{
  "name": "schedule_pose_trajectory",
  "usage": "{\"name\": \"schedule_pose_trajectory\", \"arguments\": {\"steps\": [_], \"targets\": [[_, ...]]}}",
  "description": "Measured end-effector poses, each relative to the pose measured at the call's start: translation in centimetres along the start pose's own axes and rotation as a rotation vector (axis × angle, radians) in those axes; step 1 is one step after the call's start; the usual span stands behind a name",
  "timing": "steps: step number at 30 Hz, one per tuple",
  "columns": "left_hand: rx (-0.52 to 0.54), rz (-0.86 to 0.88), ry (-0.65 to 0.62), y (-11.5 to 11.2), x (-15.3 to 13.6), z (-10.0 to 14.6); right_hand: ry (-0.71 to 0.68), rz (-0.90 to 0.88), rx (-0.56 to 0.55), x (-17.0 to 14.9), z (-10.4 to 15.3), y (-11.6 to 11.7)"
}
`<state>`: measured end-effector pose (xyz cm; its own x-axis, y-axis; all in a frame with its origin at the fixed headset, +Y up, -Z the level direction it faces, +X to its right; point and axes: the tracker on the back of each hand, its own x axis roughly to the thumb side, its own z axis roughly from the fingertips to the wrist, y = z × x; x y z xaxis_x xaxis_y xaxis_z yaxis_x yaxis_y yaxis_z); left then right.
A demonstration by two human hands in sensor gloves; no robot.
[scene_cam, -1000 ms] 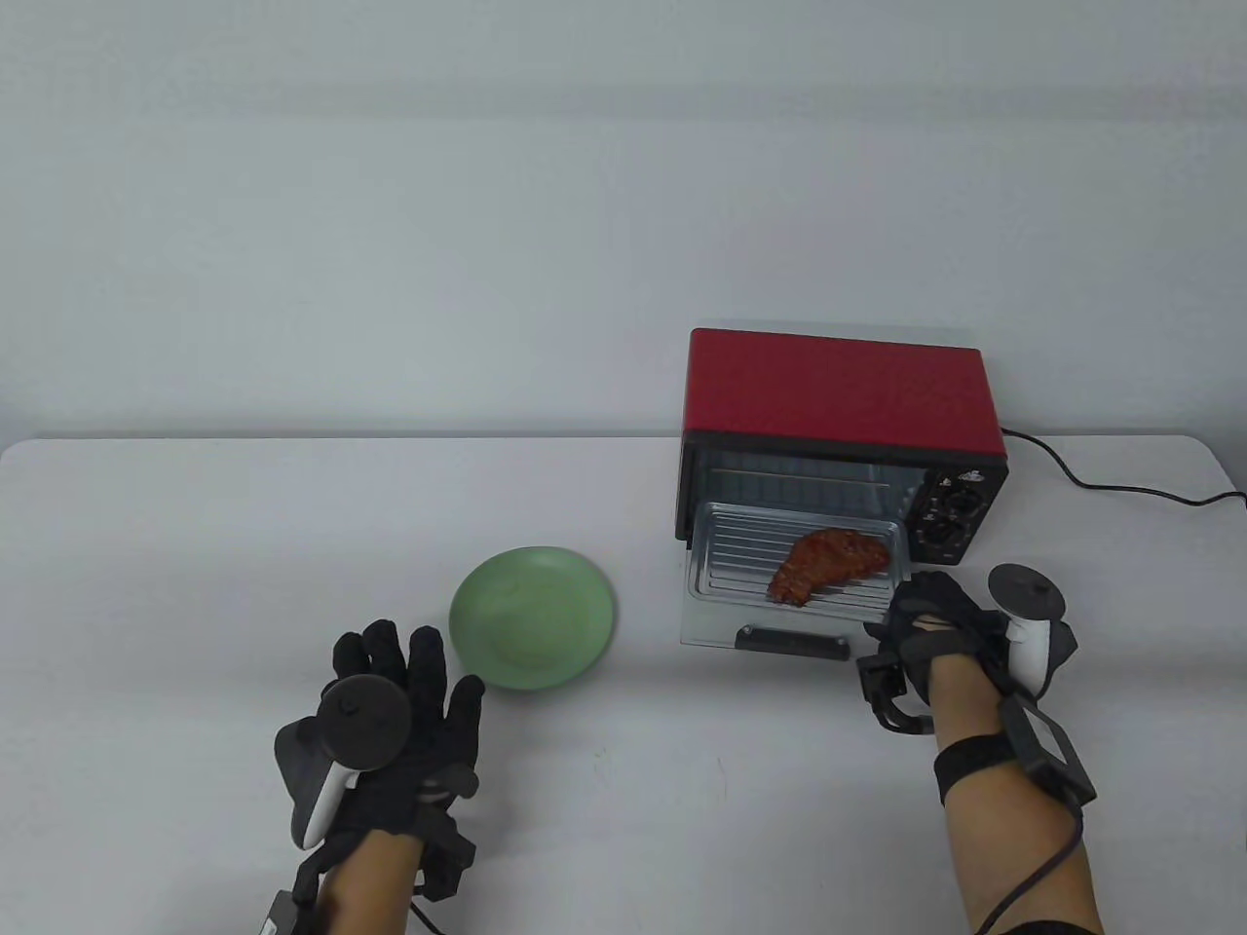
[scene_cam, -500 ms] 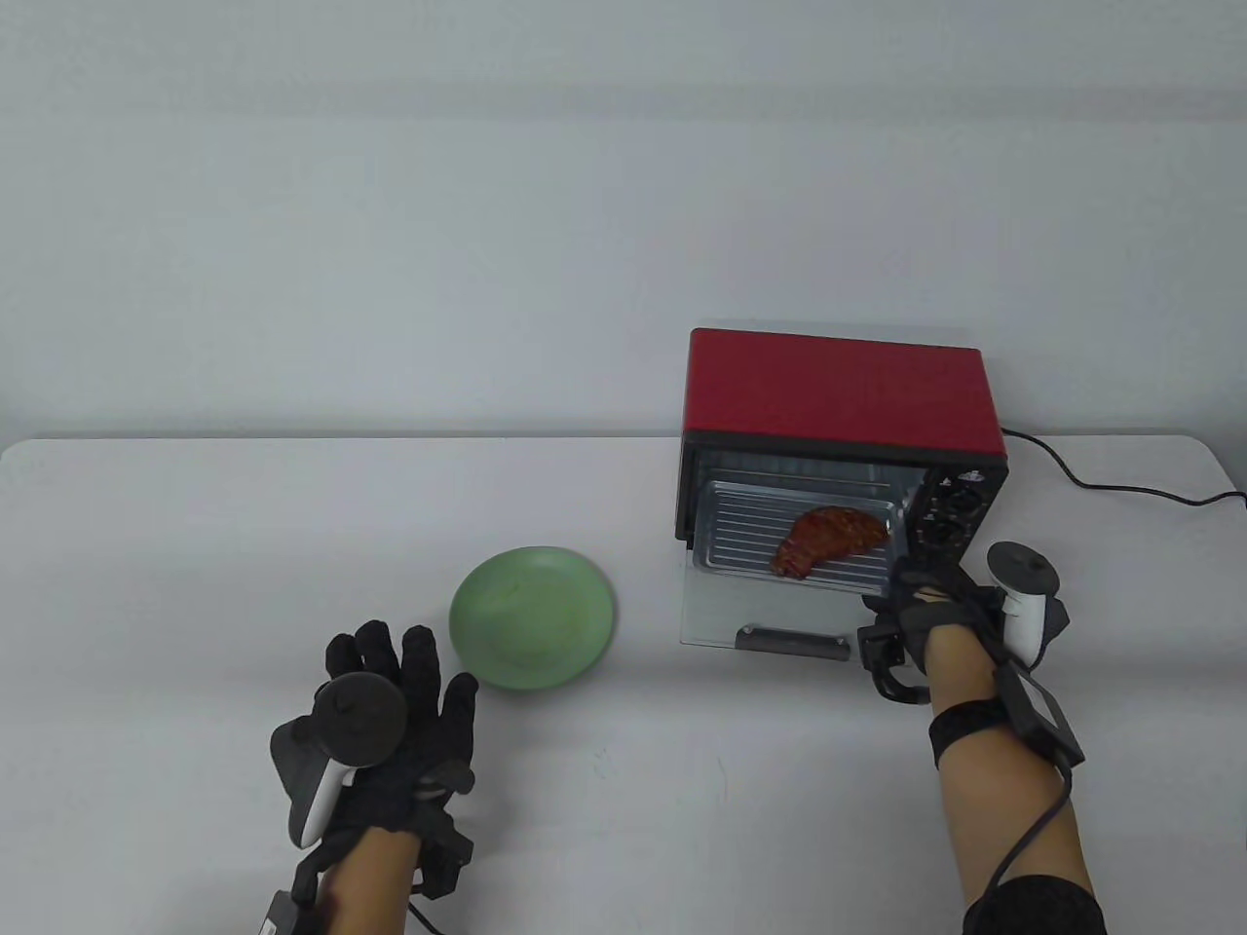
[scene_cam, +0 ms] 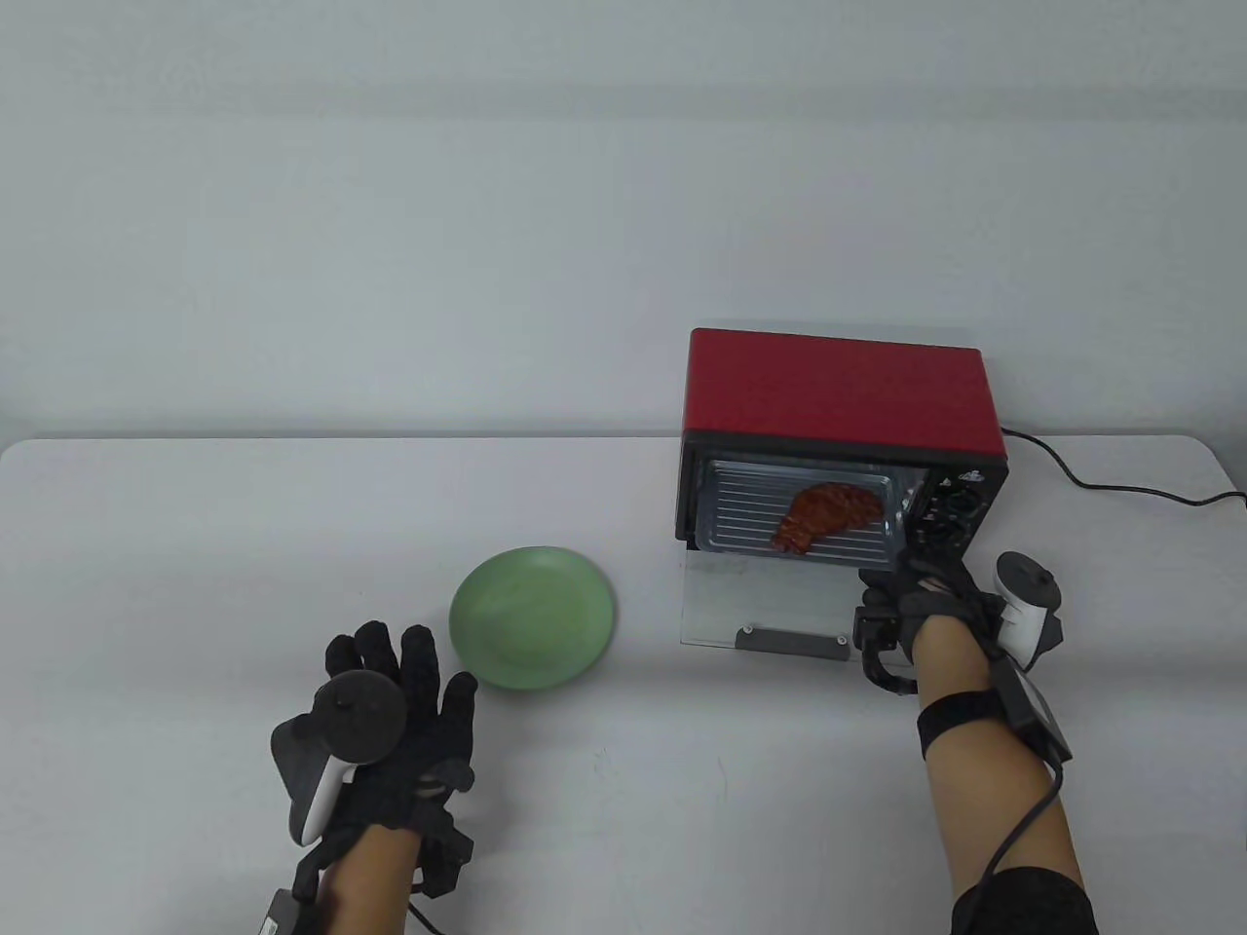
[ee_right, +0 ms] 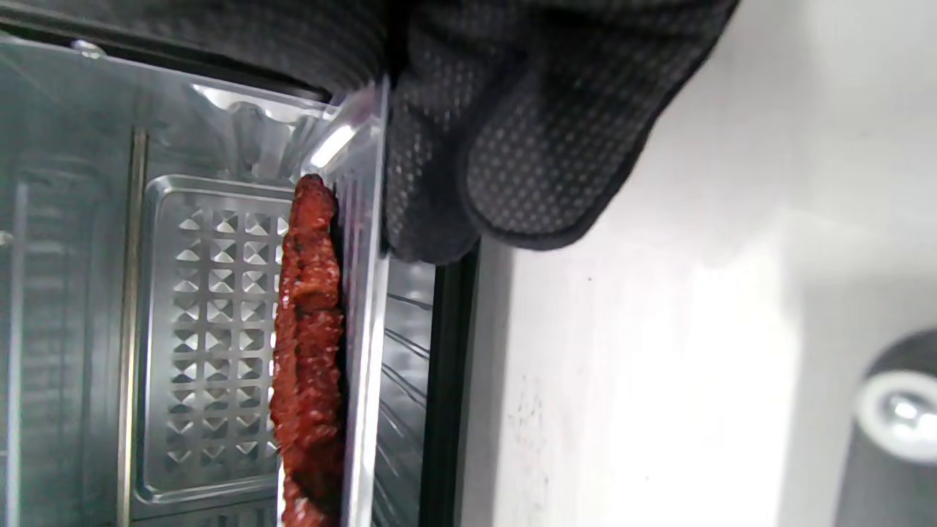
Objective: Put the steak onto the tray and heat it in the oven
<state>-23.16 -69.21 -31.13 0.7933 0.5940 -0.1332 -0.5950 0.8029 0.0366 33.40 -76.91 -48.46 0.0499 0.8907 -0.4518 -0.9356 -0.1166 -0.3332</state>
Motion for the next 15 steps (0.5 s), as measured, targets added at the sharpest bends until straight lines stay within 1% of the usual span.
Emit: {"name": "schedule_pose_trajectory", "arguments": {"steps": [7, 11, 12, 15], "targets": [[0.007, 0.013, -0.009, 0.2, 0.0, 0.2, -0.016, -0.037, 0.001, 0.0, 0.7, -0.2], [0.011, 0.012, -0.020, 0.3, 0.1, 0.3, -0.057, -0.026, -0.001, 0.2, 1.6, -0.7], [0.013, 0.012, -0.024, 0.3, 0.1, 0.4, -0.069, -0.001, -0.003, 0.4, 1.8, -0.8], [0.019, 0.013, -0.037, 0.4, 0.3, 0.7, -0.149, 0.206, -0.032, 0.9, 3.0, -1.3]]}}
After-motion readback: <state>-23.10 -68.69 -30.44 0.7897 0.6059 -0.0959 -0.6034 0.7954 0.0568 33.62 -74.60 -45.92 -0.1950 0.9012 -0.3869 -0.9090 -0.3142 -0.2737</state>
